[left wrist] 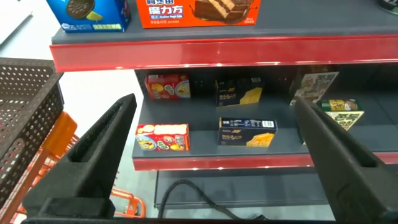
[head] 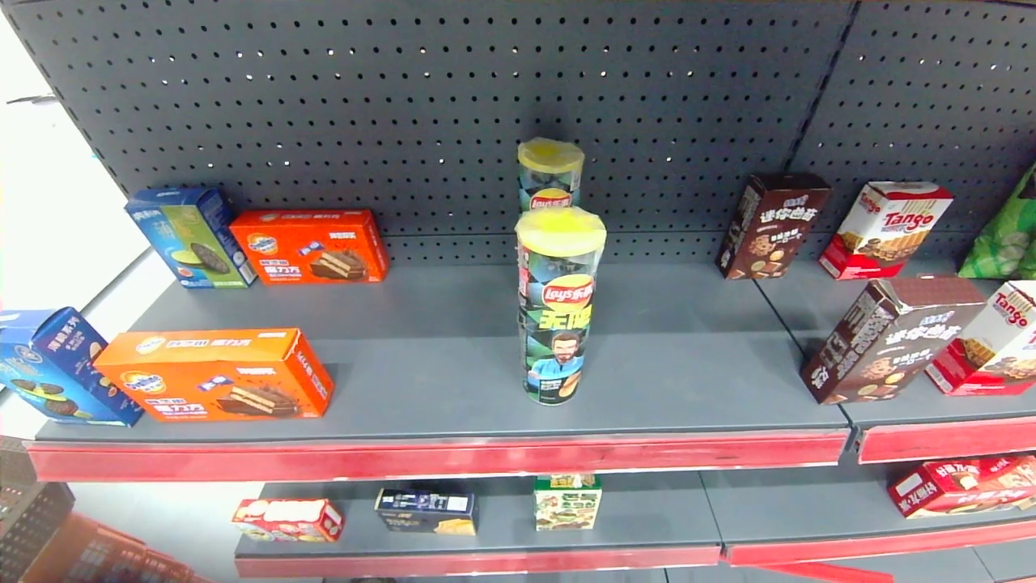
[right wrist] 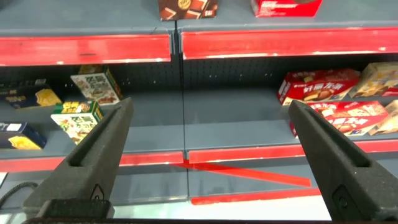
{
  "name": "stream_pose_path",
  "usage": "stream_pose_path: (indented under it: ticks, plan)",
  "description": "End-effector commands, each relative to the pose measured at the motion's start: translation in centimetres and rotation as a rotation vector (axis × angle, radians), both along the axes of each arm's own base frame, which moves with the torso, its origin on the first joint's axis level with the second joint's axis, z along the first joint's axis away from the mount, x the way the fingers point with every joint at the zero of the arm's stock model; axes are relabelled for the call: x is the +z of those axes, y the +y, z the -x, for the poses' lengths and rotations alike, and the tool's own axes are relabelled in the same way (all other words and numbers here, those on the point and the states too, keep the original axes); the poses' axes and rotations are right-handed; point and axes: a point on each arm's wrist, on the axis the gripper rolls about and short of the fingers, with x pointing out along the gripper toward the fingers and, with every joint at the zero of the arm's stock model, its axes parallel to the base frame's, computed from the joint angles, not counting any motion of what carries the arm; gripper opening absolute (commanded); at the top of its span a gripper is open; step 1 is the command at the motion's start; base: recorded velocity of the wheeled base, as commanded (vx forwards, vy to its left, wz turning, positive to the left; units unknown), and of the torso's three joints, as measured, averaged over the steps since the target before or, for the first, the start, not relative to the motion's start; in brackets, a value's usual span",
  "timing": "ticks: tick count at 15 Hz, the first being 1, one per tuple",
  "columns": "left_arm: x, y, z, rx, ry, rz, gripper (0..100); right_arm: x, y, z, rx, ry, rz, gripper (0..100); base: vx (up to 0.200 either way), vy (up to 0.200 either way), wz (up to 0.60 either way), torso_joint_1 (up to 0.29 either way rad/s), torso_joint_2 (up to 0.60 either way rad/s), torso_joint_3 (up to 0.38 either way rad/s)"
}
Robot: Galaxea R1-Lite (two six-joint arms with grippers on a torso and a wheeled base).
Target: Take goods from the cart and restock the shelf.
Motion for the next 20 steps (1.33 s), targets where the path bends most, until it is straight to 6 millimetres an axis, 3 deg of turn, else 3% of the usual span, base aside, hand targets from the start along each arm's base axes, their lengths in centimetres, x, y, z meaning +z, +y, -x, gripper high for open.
stream_pose_path:
  ticks: [1, 20]
  plan:
    - [0.01, 0.00, 0.00, 0.000, -0.001, 0.000, 100, -0.01, 0.00, -0.01, -0.001, 0.002, 0.001, 100, 0.000, 0.000, 0.00, 0.000, 0.00, 0.000]
    - [0.01, 0.00, 0.00, 0.000, -0.001, 0.000, 100, 0.00, 0.00, -0.02, -0.001, 0.004, 0.001, 100, 0.000, 0.000, 0.00, 0.000, 0.00, 0.000]
